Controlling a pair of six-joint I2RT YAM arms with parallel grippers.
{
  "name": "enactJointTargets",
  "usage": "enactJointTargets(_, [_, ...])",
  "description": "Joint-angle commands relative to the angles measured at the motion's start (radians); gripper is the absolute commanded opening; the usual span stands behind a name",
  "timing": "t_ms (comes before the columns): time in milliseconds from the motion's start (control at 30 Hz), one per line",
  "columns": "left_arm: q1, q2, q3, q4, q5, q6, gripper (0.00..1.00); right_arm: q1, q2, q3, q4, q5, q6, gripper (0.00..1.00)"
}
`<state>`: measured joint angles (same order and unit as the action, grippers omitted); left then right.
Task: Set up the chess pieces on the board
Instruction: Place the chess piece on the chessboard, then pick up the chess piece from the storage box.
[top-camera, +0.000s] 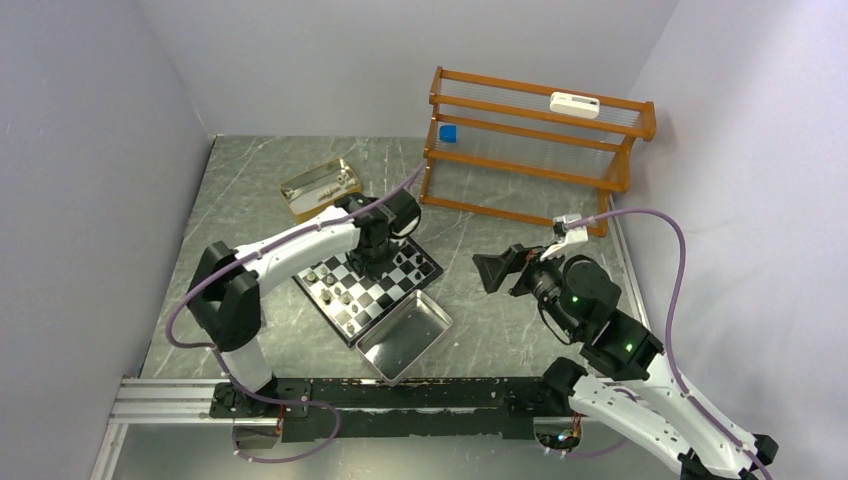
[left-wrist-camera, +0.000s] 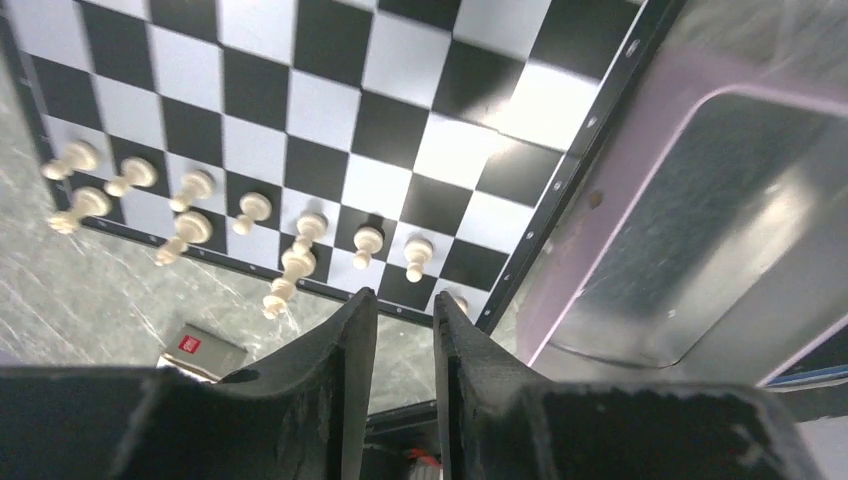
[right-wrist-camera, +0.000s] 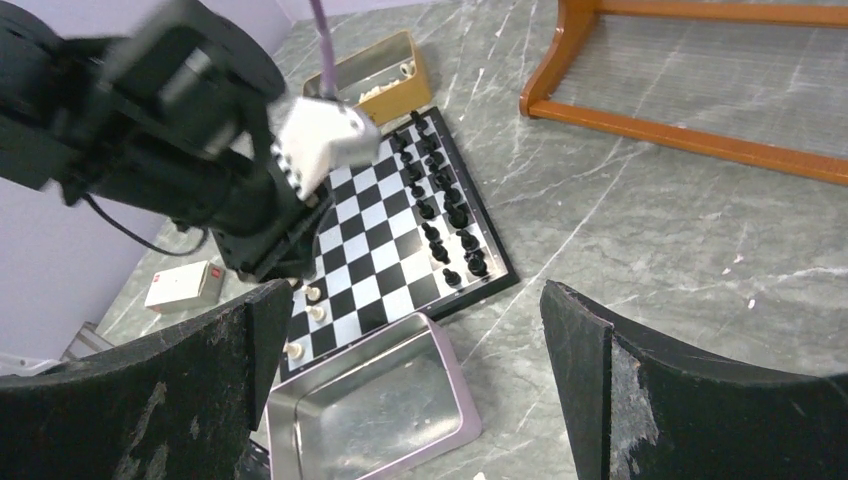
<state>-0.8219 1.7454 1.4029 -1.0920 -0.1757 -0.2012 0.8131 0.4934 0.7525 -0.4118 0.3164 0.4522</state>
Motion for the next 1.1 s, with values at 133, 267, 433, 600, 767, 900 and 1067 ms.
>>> enactJointTargets(133, [0.143,-0.159,0.139,0.173,-0.047,-0.085,0.4,0.001,0.088,0.029,-0.057,0.024,0.041,1.0])
enactJointTargets(267, [0.238,-0.191,0.205,0.293,-0.031,-0.096,0.54,0.001,0.133,0.052,-0.077,0.037,0.061,1.0])
enactJointTargets(433, [0.308,-0.12,0.321,0.354,-0.087,-0.041,0.71,0.001,0.141,0.044,-0.03,-0.012,0.072,1.0])
enactJointTargets(600, [0.42,0.036,0.447,0.374,-0.063,0.016,0.63,0.001,0.167,0.059,-0.02,-0.042,0.036,1.0])
enactJointTargets(767, [0.512,0.111,0.431,0.53,0.0,0.052,0.53,0.001,0.171,0.056,-0.002,-0.014,0.022,1.0])
enactJointTargets(900, [0.558,0.19,0.415,0.648,0.083,0.099,0.51,0.001,0.175,0.04,0.036,-0.028,0.009,1.0])
enactJointTargets(1067, [0.581,0.314,0.449,0.691,0.115,0.143,0.49,0.001,0.214,0.054,0.035,-0.023,-0.006,1.0])
